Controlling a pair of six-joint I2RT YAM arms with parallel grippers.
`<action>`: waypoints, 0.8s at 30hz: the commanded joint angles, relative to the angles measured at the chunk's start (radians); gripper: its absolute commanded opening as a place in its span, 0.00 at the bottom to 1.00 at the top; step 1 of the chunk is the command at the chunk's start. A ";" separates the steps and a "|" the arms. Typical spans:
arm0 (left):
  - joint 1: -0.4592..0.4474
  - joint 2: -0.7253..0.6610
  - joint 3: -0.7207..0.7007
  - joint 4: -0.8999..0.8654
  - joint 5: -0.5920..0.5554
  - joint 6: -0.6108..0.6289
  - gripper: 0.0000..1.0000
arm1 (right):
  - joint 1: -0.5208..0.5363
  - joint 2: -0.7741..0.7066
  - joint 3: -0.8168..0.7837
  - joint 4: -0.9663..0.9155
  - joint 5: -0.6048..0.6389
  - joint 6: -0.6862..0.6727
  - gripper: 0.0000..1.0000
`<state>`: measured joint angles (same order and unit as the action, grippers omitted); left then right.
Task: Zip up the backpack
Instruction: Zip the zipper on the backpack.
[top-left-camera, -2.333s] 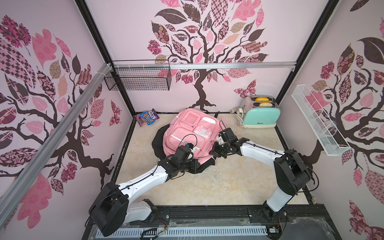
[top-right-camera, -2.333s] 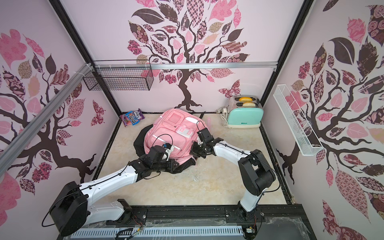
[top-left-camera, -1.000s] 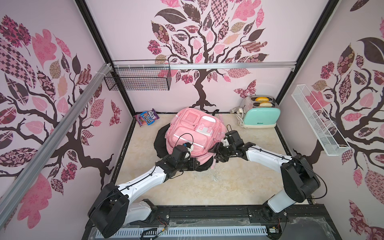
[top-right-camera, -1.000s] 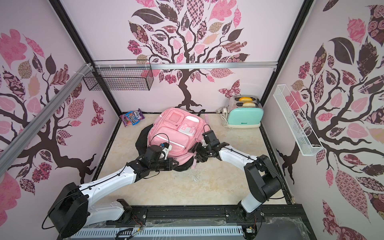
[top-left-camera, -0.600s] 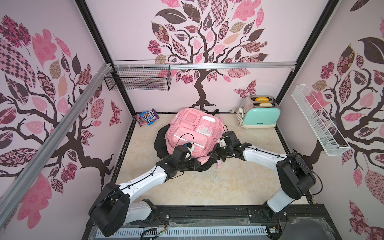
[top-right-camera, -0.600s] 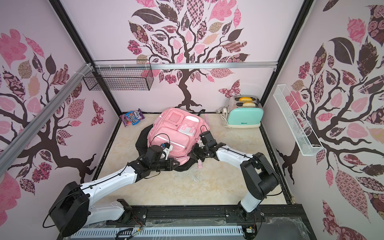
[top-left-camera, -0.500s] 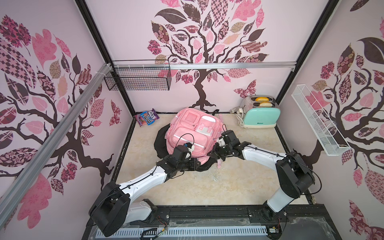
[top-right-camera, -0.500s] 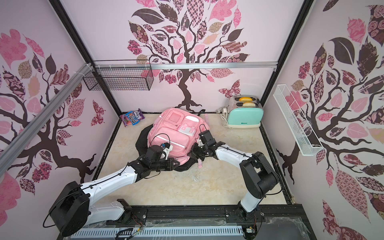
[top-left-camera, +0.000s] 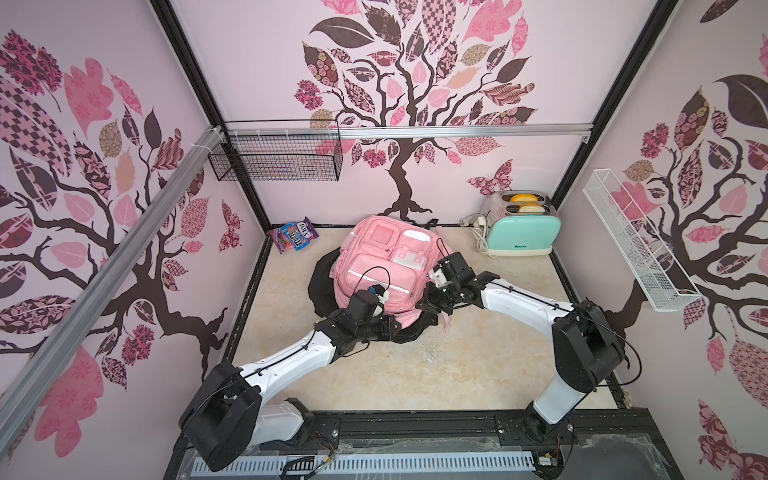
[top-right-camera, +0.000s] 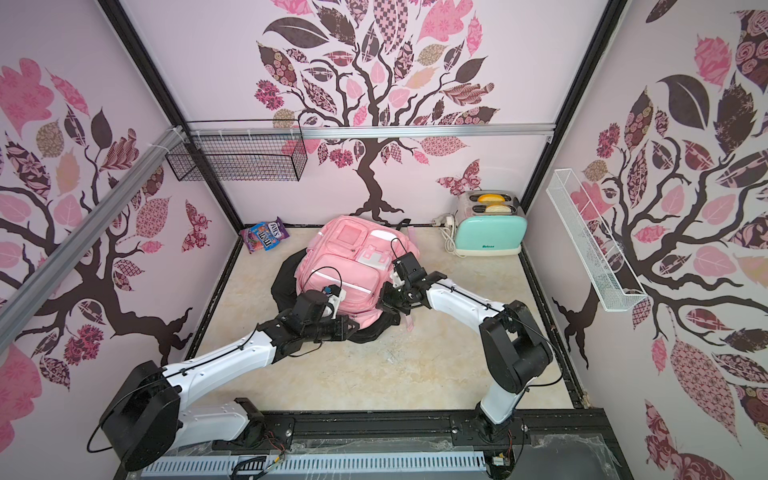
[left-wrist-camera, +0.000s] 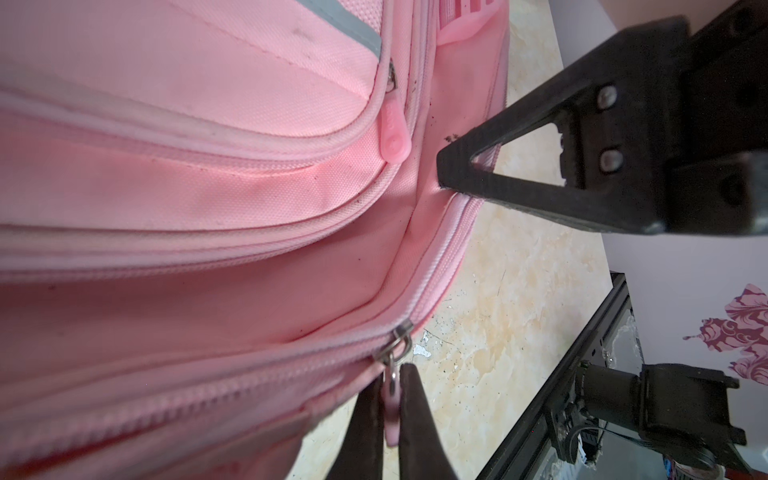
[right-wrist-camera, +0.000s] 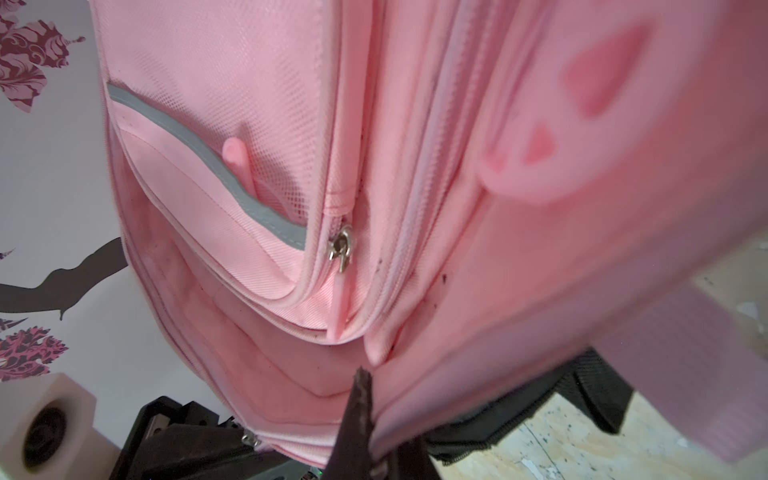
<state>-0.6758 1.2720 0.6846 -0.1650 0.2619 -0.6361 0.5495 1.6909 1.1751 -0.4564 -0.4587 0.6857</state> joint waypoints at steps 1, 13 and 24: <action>0.010 -0.029 0.007 -0.093 -0.061 0.000 0.00 | -0.074 0.020 0.041 -0.024 0.080 -0.076 0.00; 0.021 -0.016 -0.004 -0.084 -0.042 -0.002 0.00 | -0.117 0.051 0.066 0.011 -0.021 -0.064 0.00; 0.022 0.009 -0.001 -0.045 -0.003 -0.022 0.00 | -0.079 0.004 -0.029 0.074 -0.069 0.052 0.47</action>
<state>-0.6613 1.2598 0.6846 -0.1955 0.2466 -0.6476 0.4473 1.7248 1.1469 -0.4107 -0.5510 0.7238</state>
